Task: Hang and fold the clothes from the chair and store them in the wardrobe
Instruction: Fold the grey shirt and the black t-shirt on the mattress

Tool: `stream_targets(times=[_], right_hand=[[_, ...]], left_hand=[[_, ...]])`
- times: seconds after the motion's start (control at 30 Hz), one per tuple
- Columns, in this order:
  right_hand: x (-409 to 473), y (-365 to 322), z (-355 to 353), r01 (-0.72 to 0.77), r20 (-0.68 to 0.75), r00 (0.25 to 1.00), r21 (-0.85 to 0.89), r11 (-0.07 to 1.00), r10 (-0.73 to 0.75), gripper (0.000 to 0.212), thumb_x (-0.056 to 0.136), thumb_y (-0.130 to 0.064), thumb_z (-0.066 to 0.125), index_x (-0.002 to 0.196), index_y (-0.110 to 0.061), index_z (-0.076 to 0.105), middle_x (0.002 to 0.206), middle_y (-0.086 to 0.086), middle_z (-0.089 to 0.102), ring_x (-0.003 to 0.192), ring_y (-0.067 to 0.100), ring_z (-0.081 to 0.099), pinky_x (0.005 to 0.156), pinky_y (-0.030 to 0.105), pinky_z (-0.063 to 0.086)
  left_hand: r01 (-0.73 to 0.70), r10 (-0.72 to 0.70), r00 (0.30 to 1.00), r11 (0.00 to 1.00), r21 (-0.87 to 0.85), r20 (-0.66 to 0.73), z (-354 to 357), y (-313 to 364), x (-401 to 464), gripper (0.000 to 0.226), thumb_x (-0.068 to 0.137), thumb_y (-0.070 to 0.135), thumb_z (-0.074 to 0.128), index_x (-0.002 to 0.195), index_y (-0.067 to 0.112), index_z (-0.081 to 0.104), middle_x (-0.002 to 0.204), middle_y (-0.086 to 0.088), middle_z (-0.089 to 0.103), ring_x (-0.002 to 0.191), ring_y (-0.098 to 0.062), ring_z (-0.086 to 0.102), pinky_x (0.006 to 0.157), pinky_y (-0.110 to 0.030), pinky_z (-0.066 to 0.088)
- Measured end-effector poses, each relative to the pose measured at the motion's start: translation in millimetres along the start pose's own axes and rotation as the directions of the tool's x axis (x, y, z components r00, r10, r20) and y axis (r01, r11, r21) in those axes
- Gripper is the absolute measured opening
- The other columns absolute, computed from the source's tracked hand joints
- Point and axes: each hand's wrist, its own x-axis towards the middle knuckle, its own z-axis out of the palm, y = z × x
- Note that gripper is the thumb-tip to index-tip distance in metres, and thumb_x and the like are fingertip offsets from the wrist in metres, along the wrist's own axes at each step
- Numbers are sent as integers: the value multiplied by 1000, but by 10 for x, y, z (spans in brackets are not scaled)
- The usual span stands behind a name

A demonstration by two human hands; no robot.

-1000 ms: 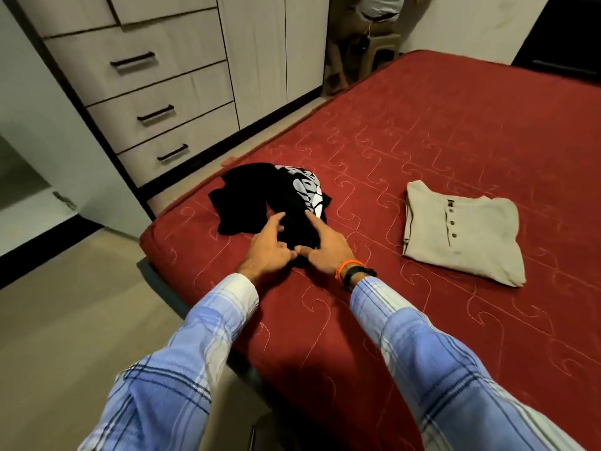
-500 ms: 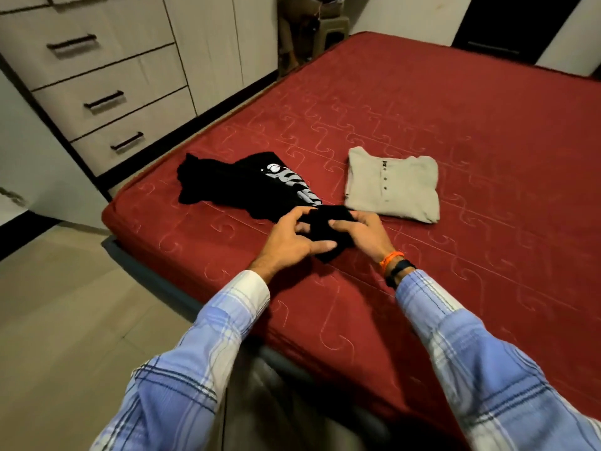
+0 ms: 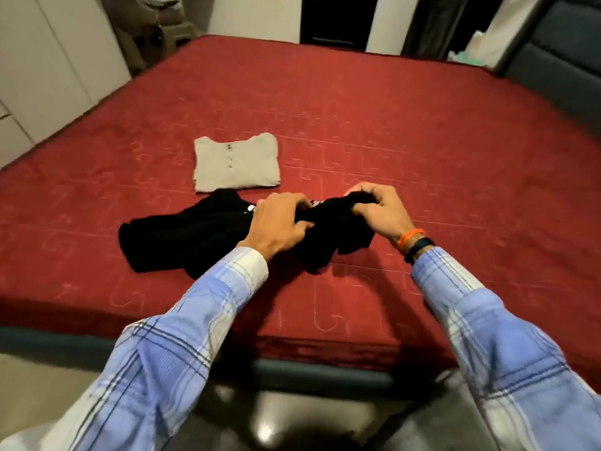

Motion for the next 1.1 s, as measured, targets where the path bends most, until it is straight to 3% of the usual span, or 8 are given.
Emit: stream_targets(times=[0.27,0.37,0.5,0.63,0.73,0.83,0.9,1.1], right_hand=[[-221,304,-729,23,-368,921,-276,961,-128,49,63,8,53,97,-23,73,100,-1,68,95,14,59,90,21,43],[-245,484,-855,-97,-388,921,-287,953,-23,42,71,5,64,105,-19,70,105,2,69,98,18,63,95,27,48],[-352,616,-791,-206,-306,949,-405,891,80,37,76,-6,70,109,-22,70,109,-2,71,103,18,64,98,34,50],[-473,450,-592,-103,-74,993,-181,978,91,50,74,-21,75,122,-27,63,109,-12,66,97,7,63,89,23,49],[-482,481,-440,-48,126,988,-258,965,83,49,74,-21,77,121,-26,63,104,-9,67,94,12,63,81,21,45],[-520,646,-334,-69,226,952,-504,861,209,35,73,-8,63,102,-25,73,88,0,70,85,18,65,74,27,52],[-593,708,-303,-63,341,883,-596,800,323,38,71,-4,58,98,-26,74,85,-1,67,84,19,64,71,25,50],[-537,606,-248,-64,372,858,-608,792,355,30,73,-19,59,93,-34,75,85,-13,70,88,13,65,83,29,52]], left_hand=[[-4,-27,988,979,-202,-154,259,728,279,24,79,46,74,94,28,75,93,8,75,87,-17,69,83,-37,54],[1,-51,984,961,-277,-172,245,857,306,27,77,51,75,92,28,76,88,10,74,80,-10,68,81,-35,56],[8,-49,988,963,-270,-146,275,921,266,22,83,49,68,83,27,71,81,12,71,78,-9,66,79,-33,55],[31,-51,996,969,-244,-75,344,954,211,26,88,46,63,84,20,62,83,6,67,80,-16,63,74,-30,48],[57,-20,991,958,-280,133,411,904,136,34,79,48,74,84,18,58,82,3,66,74,-14,60,68,-28,47],[57,24,802,991,-117,597,501,744,-13,44,63,51,86,73,21,57,67,8,61,61,-10,54,61,-26,43],[105,-22,702,992,-72,712,572,592,-121,42,61,50,87,74,19,62,66,8,63,62,-9,57,67,-26,45],[168,-156,917,986,-2,368,664,155,-185,47,67,33,88,104,16,65,103,1,69,96,-18,66,91,-34,52]])
